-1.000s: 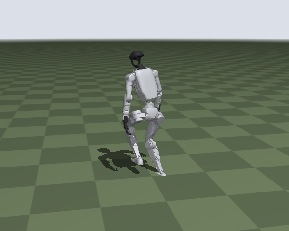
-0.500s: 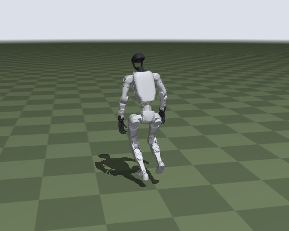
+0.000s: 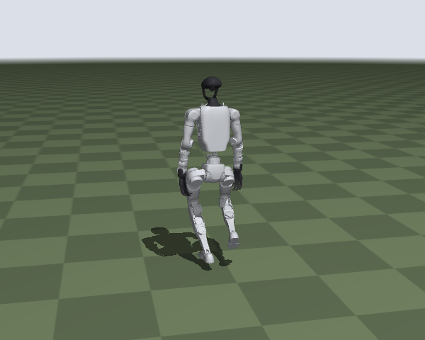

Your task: Sport exercise

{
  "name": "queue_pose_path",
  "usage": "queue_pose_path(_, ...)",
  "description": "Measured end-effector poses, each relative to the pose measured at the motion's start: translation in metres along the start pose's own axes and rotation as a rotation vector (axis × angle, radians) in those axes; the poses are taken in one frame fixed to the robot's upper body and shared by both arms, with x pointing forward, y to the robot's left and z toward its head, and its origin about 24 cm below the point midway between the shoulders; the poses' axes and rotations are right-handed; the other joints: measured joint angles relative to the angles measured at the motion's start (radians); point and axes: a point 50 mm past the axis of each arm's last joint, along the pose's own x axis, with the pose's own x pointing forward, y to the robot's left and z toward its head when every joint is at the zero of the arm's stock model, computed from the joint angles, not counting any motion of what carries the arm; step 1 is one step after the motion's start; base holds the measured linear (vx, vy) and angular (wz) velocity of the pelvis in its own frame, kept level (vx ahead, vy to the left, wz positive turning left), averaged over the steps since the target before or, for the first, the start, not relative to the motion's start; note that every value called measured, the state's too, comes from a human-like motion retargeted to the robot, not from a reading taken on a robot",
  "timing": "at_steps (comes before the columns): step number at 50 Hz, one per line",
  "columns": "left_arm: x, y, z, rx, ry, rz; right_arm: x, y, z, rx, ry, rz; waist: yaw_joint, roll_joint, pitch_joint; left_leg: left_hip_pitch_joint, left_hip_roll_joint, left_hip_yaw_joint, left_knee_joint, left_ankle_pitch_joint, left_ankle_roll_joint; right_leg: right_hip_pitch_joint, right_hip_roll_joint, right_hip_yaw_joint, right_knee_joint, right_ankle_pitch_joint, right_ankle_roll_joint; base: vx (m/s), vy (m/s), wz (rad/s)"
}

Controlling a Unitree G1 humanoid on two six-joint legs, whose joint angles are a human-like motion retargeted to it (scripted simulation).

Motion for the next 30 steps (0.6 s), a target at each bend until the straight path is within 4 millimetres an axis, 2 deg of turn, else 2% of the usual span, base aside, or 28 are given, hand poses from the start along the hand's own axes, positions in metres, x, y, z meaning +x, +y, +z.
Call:
queue_pose_path(2,-0.001,0.005,-0.002,0.016,0.015,0.022,-0.001,-0.009,0.008,-0.045,-0.024,-0.035,0.037,0.026,0.034,0.039,0.065,0.031,0.078,-0.107,0.032,0.029,0.058,0.016,0.014,0.005,0.001,0.26,0.03,-1.25)
queue_pose_path(5,-0.001,0.006,-0.003,0.015,0.016,0.043,-0.002,-0.016,0.014,-0.072,-0.05,-0.071,0.052,0.036,0.046,0.073,0.103,0.053,0.117,-0.177,0.046,0.043,0.101,0.033,-0.006,0.011,0.002,0.26,0.0,-0.7)
queue_pose_path(12,-0.003,0.014,0.003,-0.104,-0.06,0.122,-0.006,-0.028,0.013,-0.013,-0.103,-0.141,0.025,0.045,0.027,0.165,0.114,0.017,0.03,-0.144,-0.002,0.075,0.195,0.037,-0.245,0.006,0.023,0.24,-0.06,-0.25)
queue_pose_path(17,-0.008,0.031,0.006,-0.18,-0.092,0.204,-0.008,-0.032,0.006,0.043,-0.101,-0.168,0.006,0.048,0.011,0.2,0.139,-0.008,0.016,-0.107,-0.031,0.103,0.274,0.041,-0.455,-0.024,0.05,0.17,-0.13,-0.11)
queue_pose_path(23,-0.013,0.047,0.006,-0.172,-0.076,0.27,-0.007,-0.028,-0.008,0.021,-0.034,-0.161,0.021,0.043,0.015,0.221,0.184,-0.009,0.071,-0.203,-0.046,0.148,0.311,0.02,-0.51,-0.162,0.014,0.2,-0.13,-0.25)
queue_pose_path(25,-0.012,0.044,0.0,-0.174,-0.056,0.257,-0.006,-0.021,-0.014,0.017,-0.005,-0.136,0.028,0.047,0.018,0.236,0.202,-0.007,0.071,-0.187,-0.054,0.176,0.327,0.013,-0.535,-0.176,0.009,0.27,-0.11,-0.12)
queue_pose_path(27,-0.009,0.034,-0.007,-0.193,-0.038,0.216,-0.004,-0.01,-0.022,0.038,0.017,-0.1,0.032,0.053,0.013,0.249,0.211,-0.017,0.052,-0.115,-0.072,0.215,0.346,0.019,-0.577,-0.165,0.01,0.28,-0.1,-0.03)
queue_pose_path(28,-0.007,0.027,-0.011,-0.207,-0.027,0.191,-0.004,-0.005,-0.026,0.055,0.027,-0.08,0.034,0.057,0.01,0.254,0.214,-0.025,0.037,-0.075,-0.082,0.234,0.35,0.017,-0.597,-0.14,0.012,0.28,-0.1,-0.07)
queue_pose_path(30,-0.004,0.014,-0.02,-0.241,-0.006,0.133,-0.003,0.007,-0.034,0.099,0.048,-0.038,0.041,0.067,-0.001,0.256,0.219,-0.035,0.0,0.021,-0.108,0.26,0.334,-0.005,-0.621,-0.006,0.024,0.26,-0.09,-0.13)
